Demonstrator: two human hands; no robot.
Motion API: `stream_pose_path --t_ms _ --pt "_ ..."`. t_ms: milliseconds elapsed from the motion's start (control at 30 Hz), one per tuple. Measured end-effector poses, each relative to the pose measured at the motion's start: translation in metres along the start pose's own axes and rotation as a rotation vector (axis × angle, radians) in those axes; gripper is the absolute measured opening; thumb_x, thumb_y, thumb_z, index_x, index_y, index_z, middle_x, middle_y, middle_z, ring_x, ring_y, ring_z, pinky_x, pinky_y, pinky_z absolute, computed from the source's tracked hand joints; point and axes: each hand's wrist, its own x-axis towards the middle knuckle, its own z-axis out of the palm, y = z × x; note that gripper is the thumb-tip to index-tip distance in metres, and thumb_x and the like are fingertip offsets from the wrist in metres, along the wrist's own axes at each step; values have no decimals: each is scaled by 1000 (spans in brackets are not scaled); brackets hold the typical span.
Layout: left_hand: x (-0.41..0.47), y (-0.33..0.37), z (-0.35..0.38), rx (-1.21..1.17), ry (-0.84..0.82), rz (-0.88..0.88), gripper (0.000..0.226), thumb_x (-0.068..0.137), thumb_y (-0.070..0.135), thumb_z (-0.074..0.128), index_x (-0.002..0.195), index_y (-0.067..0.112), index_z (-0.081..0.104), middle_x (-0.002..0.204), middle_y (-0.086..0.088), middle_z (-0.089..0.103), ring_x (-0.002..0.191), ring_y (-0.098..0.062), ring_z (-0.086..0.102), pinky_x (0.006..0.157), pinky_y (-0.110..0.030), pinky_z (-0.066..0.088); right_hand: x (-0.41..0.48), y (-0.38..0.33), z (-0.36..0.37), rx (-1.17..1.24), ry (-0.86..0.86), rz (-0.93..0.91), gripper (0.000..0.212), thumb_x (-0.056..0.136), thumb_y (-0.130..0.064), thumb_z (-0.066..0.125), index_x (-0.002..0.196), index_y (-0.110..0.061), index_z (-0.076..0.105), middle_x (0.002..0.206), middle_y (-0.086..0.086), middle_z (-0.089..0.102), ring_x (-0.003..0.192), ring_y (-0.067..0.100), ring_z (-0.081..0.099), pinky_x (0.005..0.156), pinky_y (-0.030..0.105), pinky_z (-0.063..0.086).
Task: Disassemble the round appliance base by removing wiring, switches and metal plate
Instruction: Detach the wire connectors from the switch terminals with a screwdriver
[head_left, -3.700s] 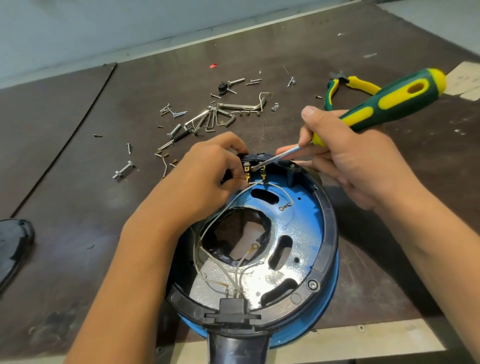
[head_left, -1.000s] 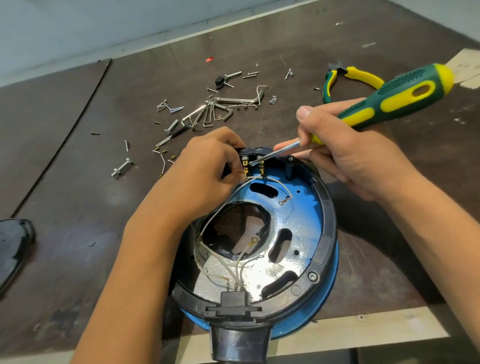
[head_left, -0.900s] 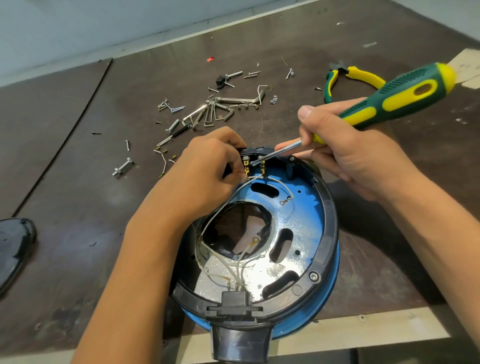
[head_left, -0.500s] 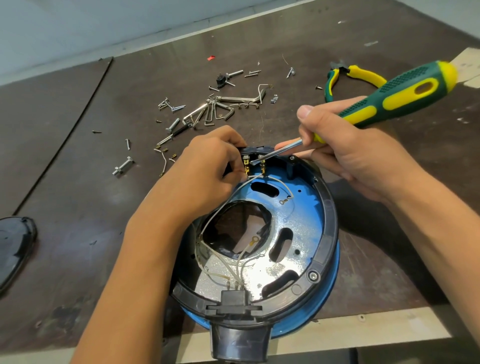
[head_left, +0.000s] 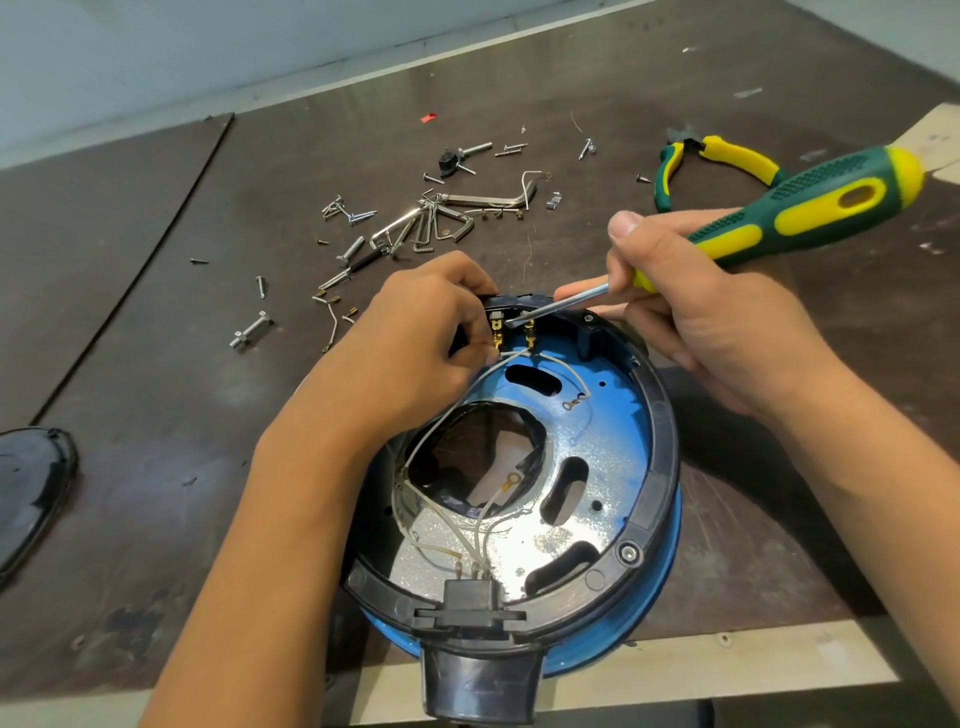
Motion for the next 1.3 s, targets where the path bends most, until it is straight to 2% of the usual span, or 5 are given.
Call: stream_pose_path --t_ms 167,600,833,1167,1300 --pt "0 0 0 1 -1 4 11 83 13 78 73 13 74 118 4 61 96 -19 61 84 -41 50 1 -3 3 -4 29 25 38 103 -20 60 68 -4 58 46 -14 51 36 -1 53 40 3 33" --pt "0 1 0 16 1 15 11 84 12 77 73 11 73 118 2 61 96 -20 61 84 -39 49 4 -10 0 -30 -43 92 37 98 -31 59 68 -8 58 44 -12 41 32 4 31 38 11 20" --pt "0 1 1 21 0 12 12 84 13 77 72 14 74 117 4 60 96 -18 60 84 -39 50 2 -6 2 9 15 77 37 105 -22 52 72 -5 56 50 -11 61 29 0 35 35 11 21" --pt "0 1 1 30 4 19 9 83 13 76 74 14 75 117 3 60 92 -19 61 83 -43 51 4 -13 8 40 24 170 41 106 -19 52 66 -10 53 43 -11 49 49 15 67 33 9 25" --pt "0 1 0 18 3 13 11 82 9 76 72 13 75 116 4 60 90 -20 62 83 -42 51 5 -15 8 56 5 190 41 107 -16 50 66 -8 50 39 -14 44 38 0 59 36 6 30"
